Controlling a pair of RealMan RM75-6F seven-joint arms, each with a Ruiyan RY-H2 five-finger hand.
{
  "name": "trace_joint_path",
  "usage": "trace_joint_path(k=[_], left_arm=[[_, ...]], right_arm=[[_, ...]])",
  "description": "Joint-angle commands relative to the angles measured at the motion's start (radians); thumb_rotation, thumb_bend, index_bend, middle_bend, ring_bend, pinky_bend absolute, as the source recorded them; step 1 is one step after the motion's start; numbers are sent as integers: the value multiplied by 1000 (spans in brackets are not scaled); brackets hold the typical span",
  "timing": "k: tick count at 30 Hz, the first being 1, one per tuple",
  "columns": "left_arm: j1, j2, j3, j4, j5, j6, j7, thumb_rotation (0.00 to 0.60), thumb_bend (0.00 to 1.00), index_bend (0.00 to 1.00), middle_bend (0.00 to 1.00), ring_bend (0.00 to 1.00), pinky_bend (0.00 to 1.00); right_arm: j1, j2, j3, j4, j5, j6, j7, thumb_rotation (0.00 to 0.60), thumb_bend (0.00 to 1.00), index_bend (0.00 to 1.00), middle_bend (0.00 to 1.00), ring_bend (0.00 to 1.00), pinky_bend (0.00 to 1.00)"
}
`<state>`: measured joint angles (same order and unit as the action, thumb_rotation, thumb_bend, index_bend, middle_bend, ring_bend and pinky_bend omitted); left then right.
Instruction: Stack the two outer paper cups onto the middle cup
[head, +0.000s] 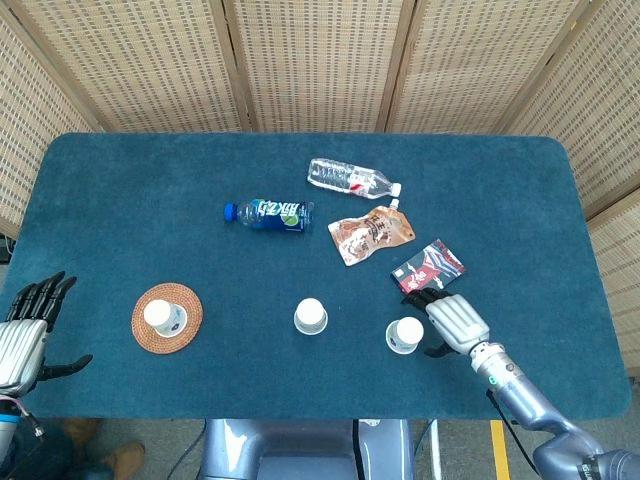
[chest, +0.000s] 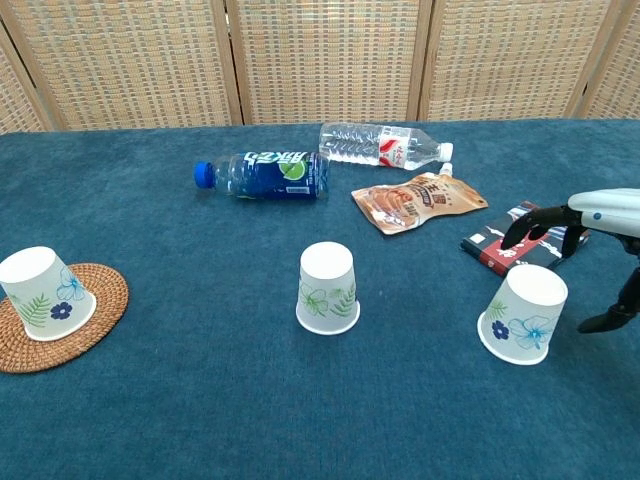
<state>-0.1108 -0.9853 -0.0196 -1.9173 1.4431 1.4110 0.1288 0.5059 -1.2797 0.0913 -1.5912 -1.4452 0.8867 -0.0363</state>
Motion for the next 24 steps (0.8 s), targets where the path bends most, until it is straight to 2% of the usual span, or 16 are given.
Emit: trace_joint_path(k=[1, 7, 12, 20, 24], left_arm=[[-1, 3, 1, 0, 1, -3, -5, 600, 0, 0, 0, 0, 0], [-3, 6, 1, 0, 1, -7, -8, 600, 0, 0, 0, 0, 0], [-4, 9, -1, 1, -3, -10, -16, 600, 0, 0, 0, 0, 0], [-13, 16, -5, 1, -20, -29, -31, 600, 0, 0, 0, 0, 0], [-17, 19, -9, 4, -31, -37, -39, 600, 0, 0, 0, 0, 0]], right_arm=[[7, -18, 4, 3, 9, 7, -16, 600, 155, 268, 342, 289, 446], [17, -50, 6, 1, 8, 23, 14, 600, 307, 401, 484, 417, 532], [28, -71, 16, 0, 11, 39, 46, 600, 391, 475, 547, 461, 543], [42, -22, 42, -98, -9, 89, 29, 600, 414, 505, 572, 478, 561], [79, 12, 87, -182, -1, 85, 9, 600, 415, 505, 572, 478, 561]])
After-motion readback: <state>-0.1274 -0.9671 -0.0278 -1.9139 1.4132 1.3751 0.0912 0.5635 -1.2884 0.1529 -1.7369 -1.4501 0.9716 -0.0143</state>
